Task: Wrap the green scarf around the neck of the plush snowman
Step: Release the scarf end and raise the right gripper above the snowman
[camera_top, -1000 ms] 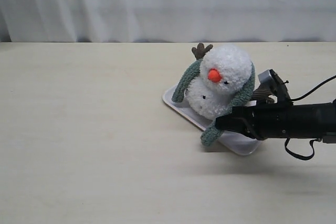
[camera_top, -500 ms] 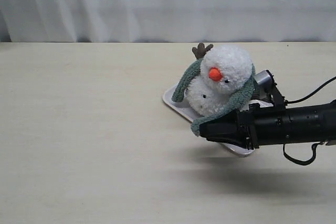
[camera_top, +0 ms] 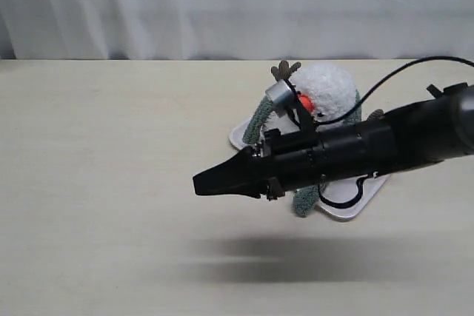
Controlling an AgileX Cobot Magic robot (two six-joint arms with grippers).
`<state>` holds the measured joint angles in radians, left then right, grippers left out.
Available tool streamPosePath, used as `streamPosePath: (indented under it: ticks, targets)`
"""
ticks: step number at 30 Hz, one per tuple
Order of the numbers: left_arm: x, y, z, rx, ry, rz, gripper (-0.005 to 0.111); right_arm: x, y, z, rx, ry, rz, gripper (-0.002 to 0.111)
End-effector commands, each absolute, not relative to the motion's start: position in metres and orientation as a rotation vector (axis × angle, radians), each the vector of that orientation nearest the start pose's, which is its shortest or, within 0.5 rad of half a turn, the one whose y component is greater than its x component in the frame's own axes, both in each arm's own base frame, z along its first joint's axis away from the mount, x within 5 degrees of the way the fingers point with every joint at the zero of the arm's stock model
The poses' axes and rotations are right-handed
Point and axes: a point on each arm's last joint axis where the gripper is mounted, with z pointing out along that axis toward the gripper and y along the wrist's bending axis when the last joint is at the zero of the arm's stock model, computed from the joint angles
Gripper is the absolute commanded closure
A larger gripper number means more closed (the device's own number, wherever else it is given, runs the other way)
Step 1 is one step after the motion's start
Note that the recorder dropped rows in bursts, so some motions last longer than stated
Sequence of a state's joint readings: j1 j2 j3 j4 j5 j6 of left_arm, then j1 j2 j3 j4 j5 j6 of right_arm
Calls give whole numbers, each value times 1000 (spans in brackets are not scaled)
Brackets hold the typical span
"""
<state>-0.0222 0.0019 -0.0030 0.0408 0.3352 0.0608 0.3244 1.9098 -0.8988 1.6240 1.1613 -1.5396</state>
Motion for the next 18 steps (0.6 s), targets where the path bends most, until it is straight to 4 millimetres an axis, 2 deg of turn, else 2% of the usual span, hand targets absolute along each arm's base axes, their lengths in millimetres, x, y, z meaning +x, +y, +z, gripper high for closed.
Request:
streamPosePath:
  ticks: [1,5,8,13,16,18]
  targets:
    - [54,0,184,99,1804,71,107,296,189,180,-773,2228,1218,63]
    - [54,0,184,99,1804,71,107,305,187,196,-698,2290,738,63]
    - [54,0,184,99,1804,71,107,305,186,208,-628,2263,544,63]
    - [54,0,184,99,1804,71,107,308,185,216,-583,2201,403,59]
    - [54,0,184,99,1804,71,107,312,185,222,-569,2176,394,51]
    - [54,0,184,99,1804,71,107,314,190,229,-576,2151,404,51]
